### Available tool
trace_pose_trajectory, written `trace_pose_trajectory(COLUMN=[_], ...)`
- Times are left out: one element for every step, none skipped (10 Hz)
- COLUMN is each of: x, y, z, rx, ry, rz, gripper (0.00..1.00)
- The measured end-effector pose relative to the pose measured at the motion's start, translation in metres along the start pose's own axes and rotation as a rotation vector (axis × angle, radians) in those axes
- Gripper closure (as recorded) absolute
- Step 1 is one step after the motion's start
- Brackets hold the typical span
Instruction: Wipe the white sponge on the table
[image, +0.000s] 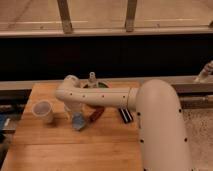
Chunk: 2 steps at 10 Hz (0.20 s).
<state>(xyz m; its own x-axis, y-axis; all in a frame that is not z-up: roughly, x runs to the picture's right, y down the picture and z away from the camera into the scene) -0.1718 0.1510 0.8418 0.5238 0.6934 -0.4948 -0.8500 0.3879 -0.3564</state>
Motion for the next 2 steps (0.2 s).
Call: trace_pose_trajectory(x=[-0.0024, -0.0019], y=[-0.0137, -0.0191], z=[-0.0086, -0.0152], rx=[0.010, 0.010], ry=[-0.027, -0.044], rz=[0.036, 0.062], gripper=[0.36, 0.36])
